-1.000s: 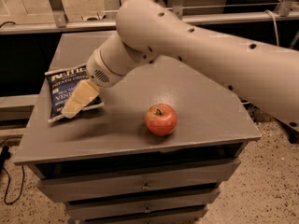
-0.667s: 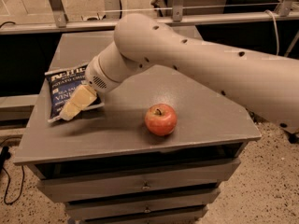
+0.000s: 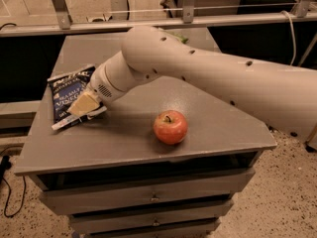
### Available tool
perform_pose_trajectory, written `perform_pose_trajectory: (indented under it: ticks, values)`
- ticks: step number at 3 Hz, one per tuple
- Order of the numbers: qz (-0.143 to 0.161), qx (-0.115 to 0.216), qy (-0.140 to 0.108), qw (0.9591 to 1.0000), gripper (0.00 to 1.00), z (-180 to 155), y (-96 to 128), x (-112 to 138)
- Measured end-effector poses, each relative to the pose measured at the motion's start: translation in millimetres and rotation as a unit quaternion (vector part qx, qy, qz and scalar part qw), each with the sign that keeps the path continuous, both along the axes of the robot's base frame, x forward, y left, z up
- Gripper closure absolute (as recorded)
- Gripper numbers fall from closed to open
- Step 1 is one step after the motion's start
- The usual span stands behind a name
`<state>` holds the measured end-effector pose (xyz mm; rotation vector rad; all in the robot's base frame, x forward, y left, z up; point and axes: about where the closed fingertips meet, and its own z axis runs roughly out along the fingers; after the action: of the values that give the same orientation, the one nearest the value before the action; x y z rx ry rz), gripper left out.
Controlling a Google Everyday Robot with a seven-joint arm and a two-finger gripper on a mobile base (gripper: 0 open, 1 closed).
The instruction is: Pick blue chip bag
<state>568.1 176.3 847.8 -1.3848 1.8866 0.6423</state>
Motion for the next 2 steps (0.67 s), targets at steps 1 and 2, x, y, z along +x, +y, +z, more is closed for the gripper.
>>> perform_pose_trajectory:
  ticks: [1, 2]
  values:
    - [-0.001, 0.016, -0.011, 0.9998, 0.64, 9.2, -1.6, 3.3]
    - [0.003, 0.048, -0.039, 0.9981, 0.87, 45.7, -10.8, 12.1]
